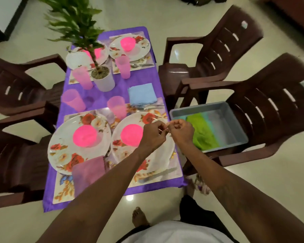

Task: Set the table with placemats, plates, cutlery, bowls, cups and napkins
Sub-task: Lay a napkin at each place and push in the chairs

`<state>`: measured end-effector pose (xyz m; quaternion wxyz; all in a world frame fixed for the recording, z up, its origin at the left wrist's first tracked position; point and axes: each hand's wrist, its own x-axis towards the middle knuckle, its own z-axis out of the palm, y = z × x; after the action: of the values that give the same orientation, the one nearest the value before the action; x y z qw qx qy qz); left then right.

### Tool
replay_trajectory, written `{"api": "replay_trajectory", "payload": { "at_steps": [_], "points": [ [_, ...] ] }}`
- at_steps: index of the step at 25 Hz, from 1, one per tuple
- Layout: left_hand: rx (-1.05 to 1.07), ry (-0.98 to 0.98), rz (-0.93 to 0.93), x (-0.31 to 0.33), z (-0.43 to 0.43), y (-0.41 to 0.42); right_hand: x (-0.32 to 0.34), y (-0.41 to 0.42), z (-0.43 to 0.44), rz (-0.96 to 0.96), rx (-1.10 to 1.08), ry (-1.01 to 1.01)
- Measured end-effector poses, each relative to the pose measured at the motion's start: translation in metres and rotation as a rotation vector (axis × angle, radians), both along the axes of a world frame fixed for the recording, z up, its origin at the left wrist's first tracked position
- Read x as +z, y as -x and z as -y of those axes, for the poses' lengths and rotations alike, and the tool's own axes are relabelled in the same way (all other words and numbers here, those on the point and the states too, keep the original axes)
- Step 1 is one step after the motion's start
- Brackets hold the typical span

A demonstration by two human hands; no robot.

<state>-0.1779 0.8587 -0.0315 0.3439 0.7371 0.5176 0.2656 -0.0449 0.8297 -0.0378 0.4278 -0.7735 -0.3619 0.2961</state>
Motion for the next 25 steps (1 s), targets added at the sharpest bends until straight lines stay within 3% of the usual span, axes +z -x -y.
{"api": "replay_trajectory", "payload": {
  "at_steps": [8, 14, 18, 21, 25],
  "points": [
    [0.086, 0.314, -0.237, -0.088, -0.042, -0.171, -0.088, -0.165, -0.027, -0.030, -0.024, 0.301],
    [0.166, 0.559, -0.376, -0.200, -0.058, -0.212, -0.218, -0.214, -0.040, 0.045, 0.087, 0.517],
    [0.192, 0.753, -0.442, -0.258, -0.059, -0.221, -0.287, -0.218, -0.044, 0.232, 0.284, 0.658],
    [0.235, 0.817, -0.385, -0.280, -0.062, -0.228, -0.305, -0.211, -0.050, 0.357, 0.393, 0.715],
    [0.342, 0.837, -0.343, -0.278, -0.060, -0.225, -0.277, -0.210, -0.051, 0.187, 0.198, 0.662]
  ]
}}
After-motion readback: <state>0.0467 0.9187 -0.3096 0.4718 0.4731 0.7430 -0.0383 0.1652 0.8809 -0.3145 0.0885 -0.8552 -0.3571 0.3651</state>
